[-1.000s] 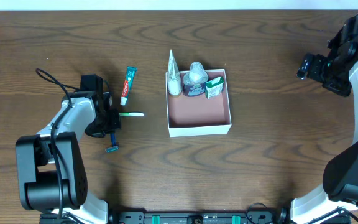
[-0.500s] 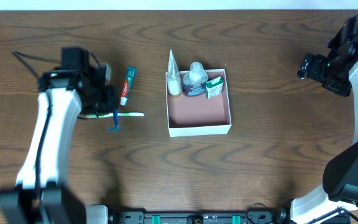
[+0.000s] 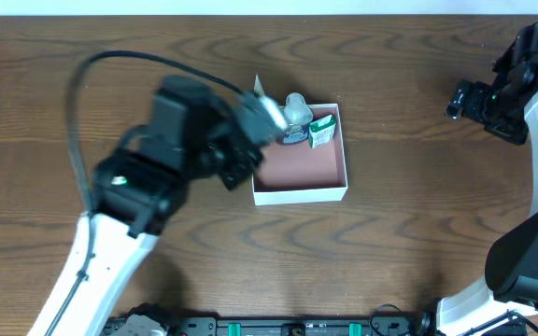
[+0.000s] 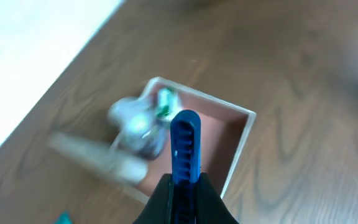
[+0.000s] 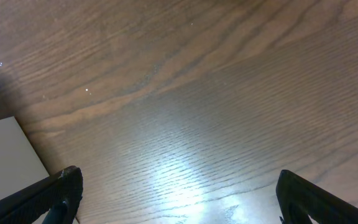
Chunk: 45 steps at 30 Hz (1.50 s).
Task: Pack container
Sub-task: 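Carry the razor over the box and drop it inside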
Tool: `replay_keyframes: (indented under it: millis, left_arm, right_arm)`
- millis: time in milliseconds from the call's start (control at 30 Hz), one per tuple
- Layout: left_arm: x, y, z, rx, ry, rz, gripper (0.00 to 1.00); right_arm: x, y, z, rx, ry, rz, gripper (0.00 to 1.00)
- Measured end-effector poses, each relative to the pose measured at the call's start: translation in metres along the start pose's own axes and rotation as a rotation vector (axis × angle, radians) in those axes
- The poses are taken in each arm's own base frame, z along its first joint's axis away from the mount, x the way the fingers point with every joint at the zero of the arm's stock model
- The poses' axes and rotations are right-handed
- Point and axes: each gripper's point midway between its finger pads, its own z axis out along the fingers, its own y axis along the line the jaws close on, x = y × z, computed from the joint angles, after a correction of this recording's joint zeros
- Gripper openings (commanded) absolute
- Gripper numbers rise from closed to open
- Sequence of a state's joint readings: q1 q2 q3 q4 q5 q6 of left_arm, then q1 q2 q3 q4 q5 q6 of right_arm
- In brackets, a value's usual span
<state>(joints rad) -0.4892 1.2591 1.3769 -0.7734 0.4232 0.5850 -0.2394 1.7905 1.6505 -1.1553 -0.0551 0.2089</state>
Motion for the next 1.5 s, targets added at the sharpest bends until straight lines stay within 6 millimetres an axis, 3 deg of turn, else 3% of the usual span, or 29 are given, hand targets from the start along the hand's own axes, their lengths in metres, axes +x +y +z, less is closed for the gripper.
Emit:
replay_keyframes:
  millis: [200,300,500,533,567,600,667,767,1000,1100,1167,1367,1500]
  left_arm:
    - [0.005,-0.032,0.055,0.116,0.082,0.215,0.06]
    - [0.021,-0.034,0.086,0.121,0.169,0.267,0.06]
    - [0.054,-0.030,0.128,0.139,0.301,0.339,0.06]
    - [0.056,-0.029,0.132,0.138,0.309,0.345,0.14]
    - [0.059,-0.028,0.135,0.138,0.319,0.351,0.40]
    - [0.061,-0.027,0.137,0.138,0.324,0.360,0.56]
    - [0.062,-0.026,0.139,0.135,0.328,0.368,0.70]
    - [0.060,-0.025,0.140,0.130,0.320,0.377,0.78]
    - [0.054,-0.022,0.141,0.101,0.303,0.313,0.81]
    - [0.046,-0.021,0.134,0.071,0.280,0.220,0.81]
    - [0.035,-0.020,0.118,0.042,0.249,0.139,0.81]
    - [-0.009,-0.020,0.026,-0.068,0.059,-0.079,0.90]
    - [-0.009,0.000,-0.027,-0.196,-0.008,-0.234,0.99]
  right_arm:
    - [0.000,0.000,0.000,0.000,0.000,0.000,0.99]
    - [0.000,0.000,0.000,0.000,0.000,0.000,0.99]
    - [0.000,0.000,0.000,0.000,0.000,0.000,0.99]
    - [0.000,0.000,0.000,0.000,0.000,0.000,0.99]
    - [0.000,0.000,0.000,0.000,0.000,0.000,0.99]
    - [0.000,0.000,0.000,0.000,0.000,0.000,0.99]
    - [0.000,0.000,0.000,0.000,0.000,0.000,0.99]
    - [0.000,0.000,0.000,0.000,0.000,0.000,0.99]
    - [0.000,0.000,0.000,0.000,0.000,0.000,0.99]
    - [0.000,0.000,0.000,0.000,0.000,0.000,0.99]
    - [0.000,0.000,0.000,0.000,0.000,0.000,0.99]
    - [0.000,0.000,0.000,0.000,0.000,0.000,0.99]
    - [0.000,0.000,0.000,0.000,0.000,0.000,0.99]
